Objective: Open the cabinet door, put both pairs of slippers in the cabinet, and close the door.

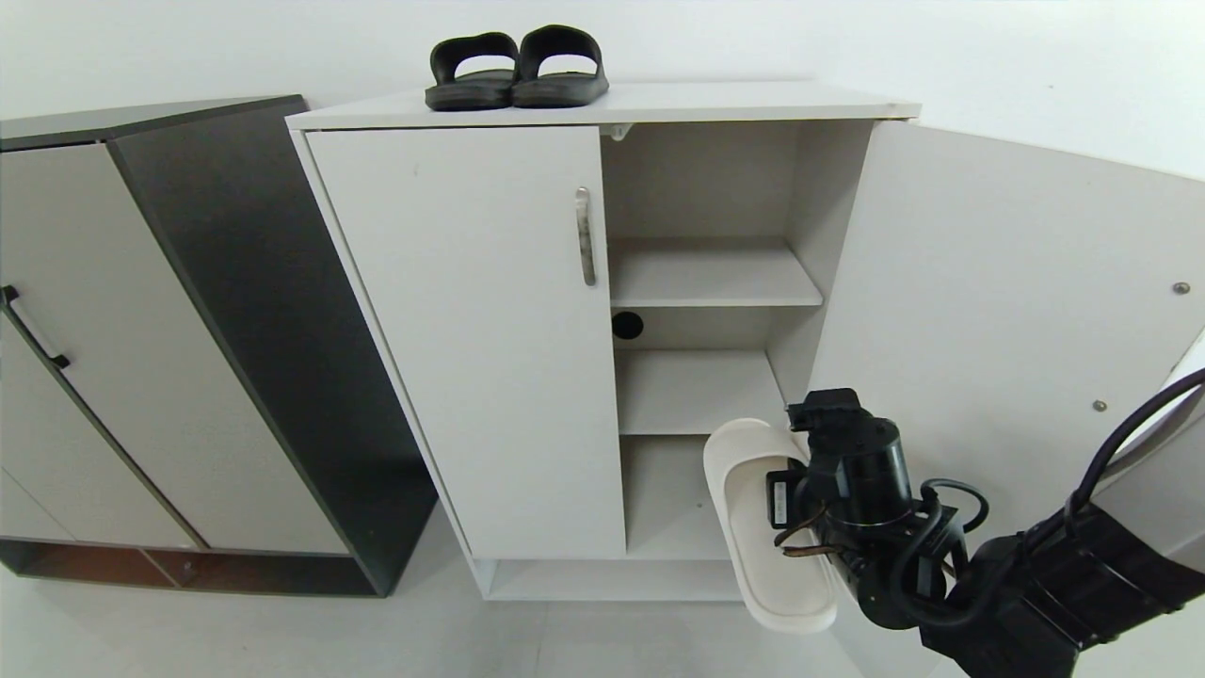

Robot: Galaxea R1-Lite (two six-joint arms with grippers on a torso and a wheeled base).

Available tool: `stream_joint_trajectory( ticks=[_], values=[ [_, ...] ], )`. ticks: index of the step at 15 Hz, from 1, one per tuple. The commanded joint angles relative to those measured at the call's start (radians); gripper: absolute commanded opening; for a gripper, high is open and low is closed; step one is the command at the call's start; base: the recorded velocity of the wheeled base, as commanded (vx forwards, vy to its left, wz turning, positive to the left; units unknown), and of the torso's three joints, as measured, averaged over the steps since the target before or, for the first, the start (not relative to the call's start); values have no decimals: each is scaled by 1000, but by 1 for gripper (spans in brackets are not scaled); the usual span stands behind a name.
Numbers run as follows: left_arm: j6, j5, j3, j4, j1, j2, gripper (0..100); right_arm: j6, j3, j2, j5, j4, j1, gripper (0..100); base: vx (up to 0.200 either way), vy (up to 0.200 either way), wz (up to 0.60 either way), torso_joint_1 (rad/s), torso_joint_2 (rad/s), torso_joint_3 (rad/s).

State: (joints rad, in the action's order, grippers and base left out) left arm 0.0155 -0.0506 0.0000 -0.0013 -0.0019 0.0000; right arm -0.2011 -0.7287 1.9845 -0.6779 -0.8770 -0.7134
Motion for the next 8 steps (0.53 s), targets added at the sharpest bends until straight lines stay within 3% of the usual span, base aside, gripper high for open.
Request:
stream_joint_trajectory(
  ticks=[1,5,8],
  values=[
    [0,0,0,0,0,2,0,0,0,-4,0,0,0,0,0,0,0,0,0,0],
    [0,0,0,0,-1,2,0,32,-26,-29,11,-3,-89,0,0,0,0,0,0,0],
    [0,0,0,0,-1,2,0,25,-107,60,41,-10,-86,0,0,0,0,0,0,0]
  ],
)
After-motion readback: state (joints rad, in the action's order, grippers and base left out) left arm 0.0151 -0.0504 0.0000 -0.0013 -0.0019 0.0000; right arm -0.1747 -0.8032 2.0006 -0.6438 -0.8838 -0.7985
